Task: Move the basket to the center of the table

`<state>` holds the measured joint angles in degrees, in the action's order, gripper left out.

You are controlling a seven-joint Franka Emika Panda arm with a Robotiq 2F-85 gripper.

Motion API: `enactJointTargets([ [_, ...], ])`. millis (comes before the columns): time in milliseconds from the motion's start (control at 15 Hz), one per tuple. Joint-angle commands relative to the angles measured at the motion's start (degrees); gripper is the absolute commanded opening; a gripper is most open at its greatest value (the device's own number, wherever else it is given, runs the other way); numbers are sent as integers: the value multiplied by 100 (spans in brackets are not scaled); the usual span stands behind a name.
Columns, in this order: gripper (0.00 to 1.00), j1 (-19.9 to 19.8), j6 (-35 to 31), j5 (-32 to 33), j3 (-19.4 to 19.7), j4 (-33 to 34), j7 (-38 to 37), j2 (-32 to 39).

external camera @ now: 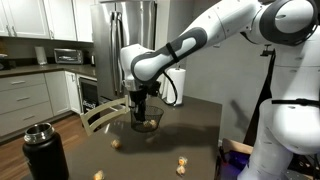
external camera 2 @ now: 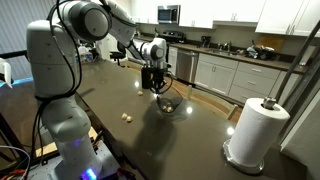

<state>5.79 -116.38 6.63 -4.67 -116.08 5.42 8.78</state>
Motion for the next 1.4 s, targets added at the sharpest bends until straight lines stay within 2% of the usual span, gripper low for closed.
enactJointTargets([
  [0, 6, 127, -71, 332, -136, -594, 131, -319],
  [533, 6, 497, -330, 941, -517, -1577, 135, -545],
  [1000, 6, 788, -550, 1349, -819, -1958, 106, -730],
  [1333, 6, 910, -772, 1352, -976, -2142, 240, -937],
])
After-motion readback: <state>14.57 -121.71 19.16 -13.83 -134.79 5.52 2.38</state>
